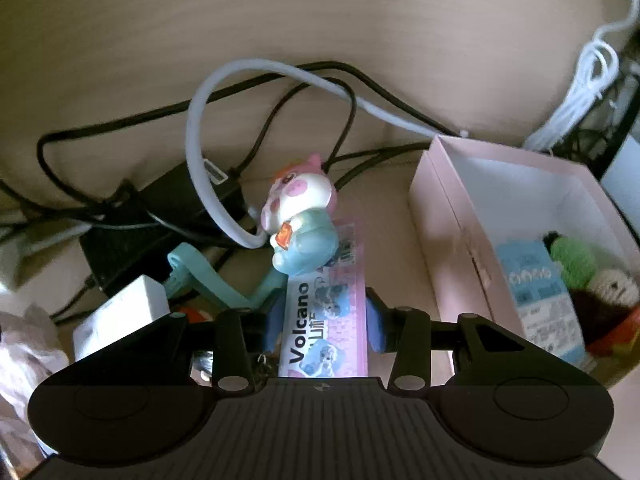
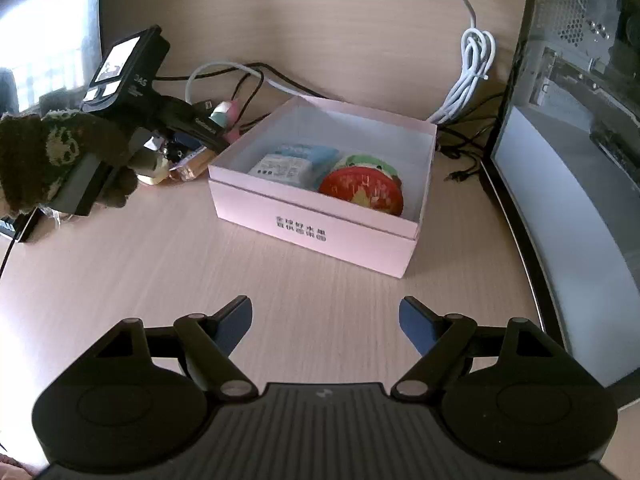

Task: Organize objects
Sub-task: 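Grasp the pink Volcano candy pack with the left gripper, then lift the candy pack with the left gripper while the right gripper grasps the hamster figurine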

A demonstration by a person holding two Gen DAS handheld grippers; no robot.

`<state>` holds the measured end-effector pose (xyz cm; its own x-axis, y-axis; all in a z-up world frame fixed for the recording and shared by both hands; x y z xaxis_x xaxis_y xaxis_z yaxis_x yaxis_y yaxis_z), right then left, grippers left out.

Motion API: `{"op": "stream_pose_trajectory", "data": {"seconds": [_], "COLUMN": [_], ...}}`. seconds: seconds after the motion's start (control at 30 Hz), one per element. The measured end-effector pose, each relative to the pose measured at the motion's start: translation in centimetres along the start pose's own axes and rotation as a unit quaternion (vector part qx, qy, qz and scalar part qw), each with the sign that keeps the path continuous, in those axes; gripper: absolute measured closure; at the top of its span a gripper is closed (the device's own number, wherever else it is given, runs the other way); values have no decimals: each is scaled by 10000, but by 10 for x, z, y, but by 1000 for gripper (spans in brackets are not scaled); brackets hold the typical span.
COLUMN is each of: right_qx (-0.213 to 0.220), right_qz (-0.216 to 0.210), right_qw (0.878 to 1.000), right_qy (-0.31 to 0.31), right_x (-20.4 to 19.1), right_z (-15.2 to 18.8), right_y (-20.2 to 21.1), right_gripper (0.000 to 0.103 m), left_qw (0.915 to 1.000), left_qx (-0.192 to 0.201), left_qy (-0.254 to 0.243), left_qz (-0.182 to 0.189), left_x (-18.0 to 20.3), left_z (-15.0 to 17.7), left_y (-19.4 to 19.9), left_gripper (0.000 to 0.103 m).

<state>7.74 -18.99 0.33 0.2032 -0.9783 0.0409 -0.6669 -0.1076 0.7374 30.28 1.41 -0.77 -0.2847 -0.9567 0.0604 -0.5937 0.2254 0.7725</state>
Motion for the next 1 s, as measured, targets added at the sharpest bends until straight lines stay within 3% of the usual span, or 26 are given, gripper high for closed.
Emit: {"op": "stream_pose_trajectory", "data": {"seconds": [0.1, 0.27, 0.53, 0.77, 1.0], "right_qx": [-57, 17, 231, 396, 673], "right_qz": [7, -58, -603, -1277, -1674], "right_qw": [10000, 9999, 9973, 9878, 9743], "right_qy": [-2, 151, 341, 801, 1349], "right_x": [-1, -7, -39, -133, -270], "right_z": [5, 3, -55, -123, -144], "right_y": [0, 4, -16, -64, -121], "right_gripper": [22, 22, 22, 22, 22], "left_qw": [9996, 9995, 9918, 9780, 9626], "left_qx": [29, 93, 95, 101, 123], "left_qy": [-189, 285, 1269, 2040, 2626], "left_qz": [-196, 29, 137, -417, -656], "left_x": [3, -3, -35, -85, -127], "left_z": [2, 29, 135, 216, 260], "left_y": [3, 30, 119, 178, 209], "left_gripper": [58, 58, 58, 58, 58]}}
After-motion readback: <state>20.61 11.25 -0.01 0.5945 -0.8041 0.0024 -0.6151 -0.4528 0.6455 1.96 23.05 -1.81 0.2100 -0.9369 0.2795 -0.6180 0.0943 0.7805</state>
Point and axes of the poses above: each gripper's, at about its wrist camera, not at the fingertips, and y roughly against the way its jaws point, x to its right, z to its underside, the point moved 10 cm from there along -y, roughly the way its jaws point, and after that the axes turned 1 degree about z, right-handed, at the moved point
